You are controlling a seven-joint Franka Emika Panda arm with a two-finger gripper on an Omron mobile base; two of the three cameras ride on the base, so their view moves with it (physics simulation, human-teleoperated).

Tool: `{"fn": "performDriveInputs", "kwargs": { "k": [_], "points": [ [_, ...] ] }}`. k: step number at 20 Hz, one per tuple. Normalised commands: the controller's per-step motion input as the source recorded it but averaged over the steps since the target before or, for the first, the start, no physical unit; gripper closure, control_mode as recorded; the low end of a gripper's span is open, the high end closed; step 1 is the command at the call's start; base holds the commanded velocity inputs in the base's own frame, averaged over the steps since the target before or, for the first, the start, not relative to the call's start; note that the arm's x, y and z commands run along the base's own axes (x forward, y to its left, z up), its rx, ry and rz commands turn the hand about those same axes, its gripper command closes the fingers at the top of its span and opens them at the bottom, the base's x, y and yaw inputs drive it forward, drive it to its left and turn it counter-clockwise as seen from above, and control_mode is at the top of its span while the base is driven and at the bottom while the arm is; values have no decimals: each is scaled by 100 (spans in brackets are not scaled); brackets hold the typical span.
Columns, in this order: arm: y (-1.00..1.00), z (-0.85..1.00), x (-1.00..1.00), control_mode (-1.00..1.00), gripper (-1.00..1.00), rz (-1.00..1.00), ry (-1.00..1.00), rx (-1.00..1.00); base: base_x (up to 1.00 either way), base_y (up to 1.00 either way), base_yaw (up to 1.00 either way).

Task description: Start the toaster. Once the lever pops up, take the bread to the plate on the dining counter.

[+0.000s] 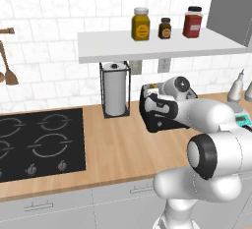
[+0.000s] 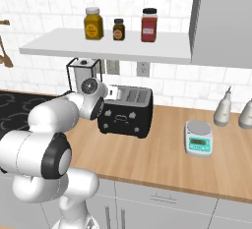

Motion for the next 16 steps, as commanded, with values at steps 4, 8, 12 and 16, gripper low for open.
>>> {"fn": "performDriveInputs", "kwargs": {
  "k": [4,8,12,16],
  "points": [
    [0,0,0,-100,-100,0,0,0,0,0,0],
    [0,0,0,-100,-100,0,0,0,0,0,0],
    [0,0,0,-100,-100,0,0,0,0,0,0],
    [0,0,0,-100,-100,0,0,0,0,0,0]
  ]
}}
